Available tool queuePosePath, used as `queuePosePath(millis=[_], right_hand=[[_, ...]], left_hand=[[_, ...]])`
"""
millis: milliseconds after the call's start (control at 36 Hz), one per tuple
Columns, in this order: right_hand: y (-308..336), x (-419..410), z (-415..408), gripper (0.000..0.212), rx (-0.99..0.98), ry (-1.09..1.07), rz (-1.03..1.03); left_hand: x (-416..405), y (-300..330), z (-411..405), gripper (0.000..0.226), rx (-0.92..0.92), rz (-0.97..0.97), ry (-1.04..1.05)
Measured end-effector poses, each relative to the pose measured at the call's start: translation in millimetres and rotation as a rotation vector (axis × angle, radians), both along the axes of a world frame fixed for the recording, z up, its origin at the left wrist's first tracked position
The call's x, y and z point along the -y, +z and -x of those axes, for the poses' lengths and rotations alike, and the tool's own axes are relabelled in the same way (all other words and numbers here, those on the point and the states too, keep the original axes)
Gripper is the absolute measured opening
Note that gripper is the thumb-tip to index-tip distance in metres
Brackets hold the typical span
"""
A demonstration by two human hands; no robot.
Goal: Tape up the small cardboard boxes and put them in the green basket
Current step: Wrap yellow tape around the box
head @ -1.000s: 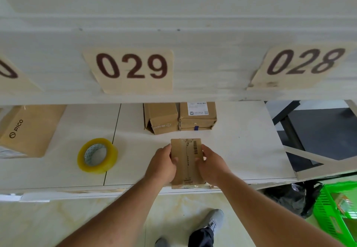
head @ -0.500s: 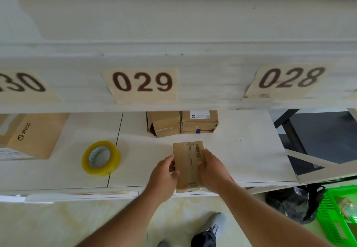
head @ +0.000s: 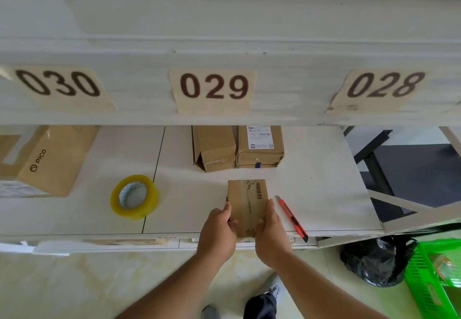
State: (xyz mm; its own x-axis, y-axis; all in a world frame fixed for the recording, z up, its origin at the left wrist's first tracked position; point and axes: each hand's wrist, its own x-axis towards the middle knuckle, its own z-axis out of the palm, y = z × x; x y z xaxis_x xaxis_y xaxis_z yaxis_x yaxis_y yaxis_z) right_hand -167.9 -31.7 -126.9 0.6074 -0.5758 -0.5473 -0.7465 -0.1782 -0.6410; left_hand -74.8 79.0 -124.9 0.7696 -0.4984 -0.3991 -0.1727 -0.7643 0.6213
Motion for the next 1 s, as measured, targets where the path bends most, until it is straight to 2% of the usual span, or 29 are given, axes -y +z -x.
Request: queuePosePath(millis=[139,250,278,361,389,528,583,750,889,1000], right_hand=[[5.1,7.1,-0.5,0.063,-0.012,-0.005,-0.014],[23.4,16.6,2.7,0.039,-0.046,0.014,0.027],[27.8,18.1,4.0,0.039,-0.058,0.03,0.044],[36.4,23.2,11.1,0.064,-0.088,0.072,0.098],[38.6,26.2,14.2,0.066,-0.08,0.075,0.109],[60.1,35.5,25.6,0.055,-0.053,0.113,0.188],[70.7,35.4,29.7,0.053,-0.041,0.112,0.196],[95.7,24.5,47.5,0.051,0.017,0.075,0.156],[105.8,12.7,62.3,0.05,0.023,0.078,0.146],[114.9,8.5,68.0,0.048,0.023,0.058,0.162]], left_hand=[[-3.0,5.5,2.2,0.058,0.009,-0.021,-0.055],[-7.8,21.2,-1.2,0.048,-0.045,0.041,-0.051],[-12.6,23.9,-5.4,0.045,-0.052,0.043,-0.031],[-35.4,26.1,-26.3,0.05,-0.031,0.025,0.031],[-45.1,24.1,-36.1,0.052,0.003,0.009,0.049],[-101.8,10.6,-96.0,0.046,0.291,-0.219,0.095],[-120.2,6.0,-116.9,0.041,0.347,-0.295,0.1],[-148.9,-10.1,-148.7,0.066,0.188,-0.536,-0.028],[-143.1,-11.4,-150.8,0.053,0.415,-0.673,-0.117],[-141.4,-5.2,-154.2,0.043,0.397,-0.622,-0.084]])
